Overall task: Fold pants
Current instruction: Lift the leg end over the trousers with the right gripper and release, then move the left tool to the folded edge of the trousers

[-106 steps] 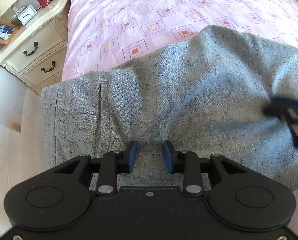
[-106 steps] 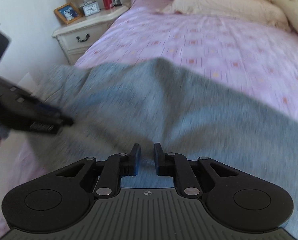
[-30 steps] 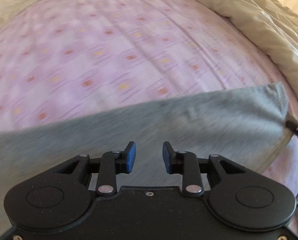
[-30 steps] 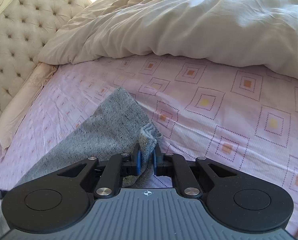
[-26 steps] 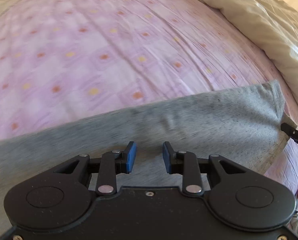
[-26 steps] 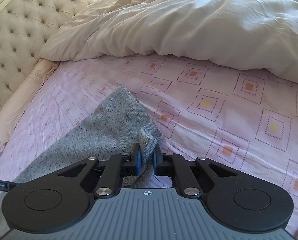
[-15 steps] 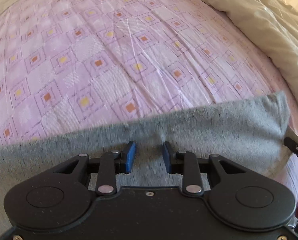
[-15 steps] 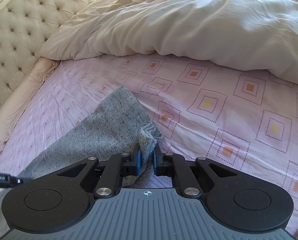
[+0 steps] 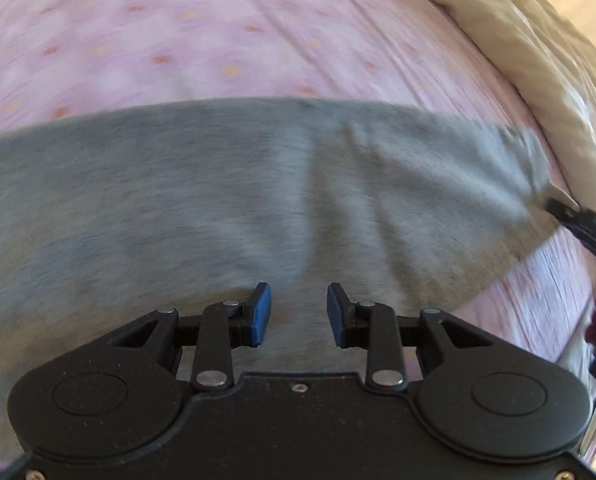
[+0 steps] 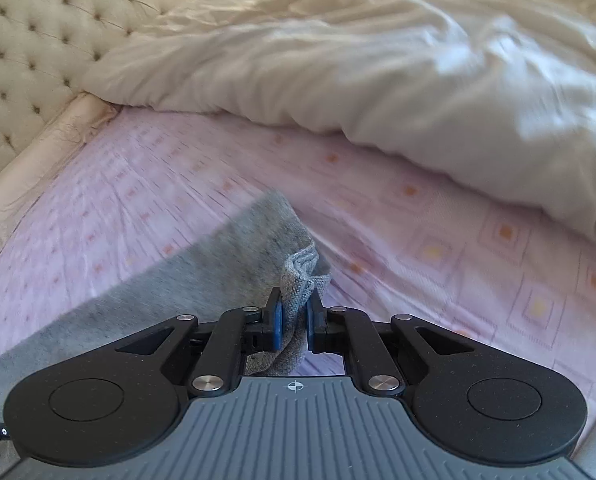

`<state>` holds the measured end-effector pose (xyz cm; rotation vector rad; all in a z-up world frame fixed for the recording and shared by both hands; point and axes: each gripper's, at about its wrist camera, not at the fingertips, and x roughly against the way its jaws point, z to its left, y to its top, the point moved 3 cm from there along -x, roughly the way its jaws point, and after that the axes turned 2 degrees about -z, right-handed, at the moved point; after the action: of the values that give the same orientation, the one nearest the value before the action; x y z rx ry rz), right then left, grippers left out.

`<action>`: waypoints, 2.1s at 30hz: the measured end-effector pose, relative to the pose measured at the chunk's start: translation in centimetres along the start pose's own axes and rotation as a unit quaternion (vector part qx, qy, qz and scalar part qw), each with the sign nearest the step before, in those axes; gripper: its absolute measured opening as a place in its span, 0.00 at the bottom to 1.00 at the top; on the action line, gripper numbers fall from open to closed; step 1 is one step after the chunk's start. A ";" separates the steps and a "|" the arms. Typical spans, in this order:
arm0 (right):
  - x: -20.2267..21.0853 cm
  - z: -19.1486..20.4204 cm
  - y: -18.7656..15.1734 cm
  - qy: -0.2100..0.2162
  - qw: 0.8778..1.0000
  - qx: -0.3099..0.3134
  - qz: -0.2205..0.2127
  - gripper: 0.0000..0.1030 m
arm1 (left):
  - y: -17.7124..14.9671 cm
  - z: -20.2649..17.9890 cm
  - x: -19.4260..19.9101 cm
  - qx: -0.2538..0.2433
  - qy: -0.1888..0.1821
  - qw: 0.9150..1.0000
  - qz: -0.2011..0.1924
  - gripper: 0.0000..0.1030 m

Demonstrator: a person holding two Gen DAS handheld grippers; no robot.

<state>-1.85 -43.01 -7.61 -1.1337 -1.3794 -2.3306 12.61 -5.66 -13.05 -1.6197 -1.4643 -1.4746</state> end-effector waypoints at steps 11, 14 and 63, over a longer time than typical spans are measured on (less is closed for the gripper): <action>6.7 14.7 2.0 0.084 0.984 0.139 -0.067 0.11 | -0.9 12.8 5.6 0.144 0.085 0.983 -0.081 0.38; 8.0 20.3 0.9 0.121 0.973 0.183 -0.075 0.11 | -1.3 15.1 6.3 0.163 0.105 0.977 -0.089 0.38; 2.8 38.8 -19.5 0.233 0.927 0.281 0.092 0.25 | -4.4 21.2 8.4 0.209 0.172 0.958 -0.090 0.41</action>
<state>5.84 -0.17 -8.09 -0.4745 -1.5182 -1.7334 15.16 17.43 -12.66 -0.9485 -1.6098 -1.3402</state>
